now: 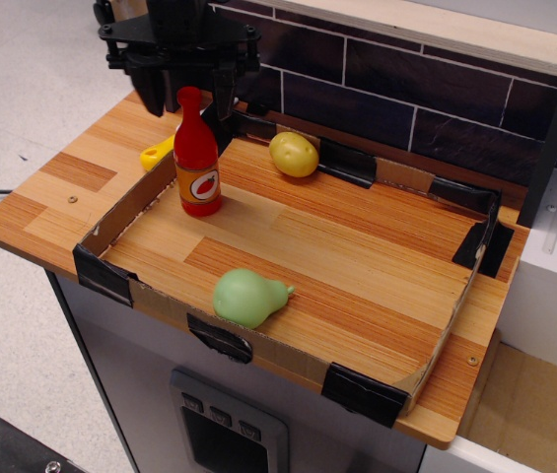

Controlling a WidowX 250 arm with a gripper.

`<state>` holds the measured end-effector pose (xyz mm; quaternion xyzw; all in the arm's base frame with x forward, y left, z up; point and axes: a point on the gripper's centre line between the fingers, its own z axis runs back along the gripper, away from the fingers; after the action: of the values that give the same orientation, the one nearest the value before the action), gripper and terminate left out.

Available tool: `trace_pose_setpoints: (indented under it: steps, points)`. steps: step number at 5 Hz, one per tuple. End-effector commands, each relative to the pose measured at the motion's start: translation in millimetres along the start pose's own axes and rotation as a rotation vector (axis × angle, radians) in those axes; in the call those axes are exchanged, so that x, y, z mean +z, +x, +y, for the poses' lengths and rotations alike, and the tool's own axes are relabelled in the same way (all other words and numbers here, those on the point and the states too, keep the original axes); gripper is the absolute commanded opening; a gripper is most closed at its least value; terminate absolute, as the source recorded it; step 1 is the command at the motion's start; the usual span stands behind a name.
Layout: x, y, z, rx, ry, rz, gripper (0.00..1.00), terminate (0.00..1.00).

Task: Topple hot sauce bottle

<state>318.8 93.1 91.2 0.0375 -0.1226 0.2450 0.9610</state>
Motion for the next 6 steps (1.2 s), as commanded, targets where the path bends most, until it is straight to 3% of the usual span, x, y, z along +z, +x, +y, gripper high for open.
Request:
trace_pose_setpoints:
  steps: [1, 2, 4, 6]
  points:
    - [11.7, 21.5, -4.4, 0.134, 0.019, -0.089, 0.0, 0.0]
    - [14.9, 15.3, -11.0, 0.388, 0.043, -0.133, 0.0, 0.0]
    - [27.2, -7.8, -20.7, 0.769, 0.115, -0.226, 0.0, 0.0]
    - [8.5, -26.9, -41.1, 0.77, 0.189, -0.331, 0.0, 0.0]
